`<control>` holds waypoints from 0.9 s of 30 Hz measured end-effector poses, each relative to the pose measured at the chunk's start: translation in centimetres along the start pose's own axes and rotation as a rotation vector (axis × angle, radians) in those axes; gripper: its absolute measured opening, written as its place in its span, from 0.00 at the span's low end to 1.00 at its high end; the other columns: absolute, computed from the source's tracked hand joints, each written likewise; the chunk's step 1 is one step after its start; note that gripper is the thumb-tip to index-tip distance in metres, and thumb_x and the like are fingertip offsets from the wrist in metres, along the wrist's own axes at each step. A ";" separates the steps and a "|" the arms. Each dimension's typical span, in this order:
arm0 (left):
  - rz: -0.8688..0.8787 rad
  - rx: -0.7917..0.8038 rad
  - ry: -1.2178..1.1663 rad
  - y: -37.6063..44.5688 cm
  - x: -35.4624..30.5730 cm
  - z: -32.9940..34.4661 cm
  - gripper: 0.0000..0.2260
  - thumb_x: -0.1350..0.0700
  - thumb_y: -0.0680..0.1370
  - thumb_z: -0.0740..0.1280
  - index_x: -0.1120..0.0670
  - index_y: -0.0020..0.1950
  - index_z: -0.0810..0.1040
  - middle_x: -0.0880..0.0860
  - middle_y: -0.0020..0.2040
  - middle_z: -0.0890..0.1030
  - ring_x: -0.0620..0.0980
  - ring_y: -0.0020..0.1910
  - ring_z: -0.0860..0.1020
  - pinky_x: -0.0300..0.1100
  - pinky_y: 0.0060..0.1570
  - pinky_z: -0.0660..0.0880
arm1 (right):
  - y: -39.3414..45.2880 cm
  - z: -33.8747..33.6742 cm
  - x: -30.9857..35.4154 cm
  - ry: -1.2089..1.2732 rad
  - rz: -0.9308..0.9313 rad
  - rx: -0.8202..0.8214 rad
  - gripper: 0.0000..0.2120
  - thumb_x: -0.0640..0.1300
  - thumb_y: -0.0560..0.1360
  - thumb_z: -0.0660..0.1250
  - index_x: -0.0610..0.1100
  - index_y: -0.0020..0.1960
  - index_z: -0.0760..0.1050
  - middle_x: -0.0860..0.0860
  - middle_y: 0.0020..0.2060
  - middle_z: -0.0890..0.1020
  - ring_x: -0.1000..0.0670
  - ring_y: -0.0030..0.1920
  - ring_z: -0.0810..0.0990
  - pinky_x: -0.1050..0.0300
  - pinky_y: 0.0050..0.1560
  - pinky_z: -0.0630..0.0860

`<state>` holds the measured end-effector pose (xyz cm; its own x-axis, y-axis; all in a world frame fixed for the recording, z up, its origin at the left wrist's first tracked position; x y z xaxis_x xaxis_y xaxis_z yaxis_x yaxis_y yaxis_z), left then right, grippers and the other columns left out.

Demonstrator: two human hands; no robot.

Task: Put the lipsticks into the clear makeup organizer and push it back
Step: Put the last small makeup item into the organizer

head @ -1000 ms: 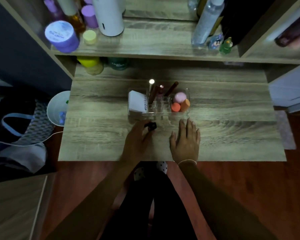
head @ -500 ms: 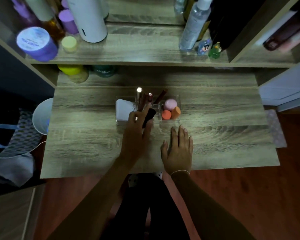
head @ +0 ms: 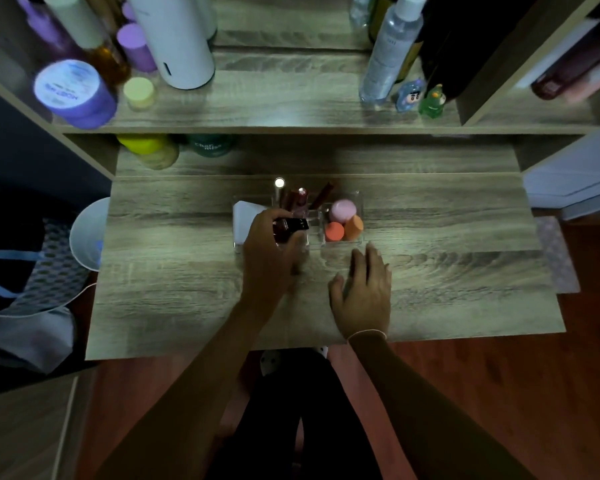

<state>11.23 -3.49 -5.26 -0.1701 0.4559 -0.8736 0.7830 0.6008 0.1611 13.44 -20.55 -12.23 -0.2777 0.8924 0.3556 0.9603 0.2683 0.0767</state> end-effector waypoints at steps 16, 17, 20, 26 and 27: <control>0.100 0.040 0.096 1.0 0.1 1.1 0.13 0.66 0.76 0.67 0.61 0.60 0.75 0.59 0.52 0.81 0.50 0.51 0.78 0.36 0.51 0.73 | 0.2 0.8 -0.3 -0.127 0.060 0.087 0.35 0.56 0.76 0.54 0.38 0.76 0.53 0.41 0.76 0.61 0.44 0.77 0.56 0.44 0.76 0.52; 0.102 0.045 0.095 1.2 0.1 1.1 0.13 0.66 0.76 0.67 0.61 0.60 0.75 0.59 0.53 0.81 0.51 0.52 0.79 0.37 0.51 0.74 | 0.2 0.8 -0.2 -0.121 0.062 0.088 0.35 0.55 0.76 0.54 0.38 0.76 0.53 0.40 0.76 0.61 0.44 0.77 0.56 0.44 0.76 0.52; 0.111 0.036 0.096 1.5 0.1 1.3 0.13 0.66 0.76 0.67 0.62 0.60 0.75 0.60 0.54 0.81 0.51 0.53 0.79 0.36 0.53 0.73 | 0.2 0.6 -0.1 -0.111 0.059 0.082 0.35 0.55 0.75 0.55 0.38 0.76 0.54 0.40 0.76 0.62 0.43 0.77 0.57 0.43 0.76 0.53; 0.109 0.063 0.102 1.3 0.3 2.0 0.12 0.65 0.76 0.67 0.61 0.60 0.75 0.59 0.54 0.81 0.52 0.53 0.78 0.35 0.52 0.71 | 0.1 0.4 0.0 -0.119 0.054 0.087 0.34 0.55 0.76 0.55 0.37 0.76 0.54 0.40 0.76 0.61 0.43 0.77 0.57 0.44 0.76 0.52; 0.109 0.071 0.112 1.2 0.4 2.1 0.12 0.65 0.76 0.67 0.61 0.60 0.75 0.60 0.54 0.81 0.54 0.54 0.79 0.38 0.53 0.72 | 0.1 0.4 0.0 -0.121 0.054 0.089 0.35 0.55 0.76 0.55 0.38 0.76 0.54 0.40 0.76 0.61 0.43 0.77 0.56 0.44 0.76 0.52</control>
<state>13.36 -3.91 -6.40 -0.1441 0.5883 -0.7957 0.8398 0.4980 0.2161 13.55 -20.39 -12.56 -0.2324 0.9420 0.2421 0.9691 0.2454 -0.0245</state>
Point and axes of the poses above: each hand's wrist, its own y-axis towards the middle knuckle, its own z-axis out of the palm, x = y × z, the point moved 1 cm from there along y, towards the middle knuckle
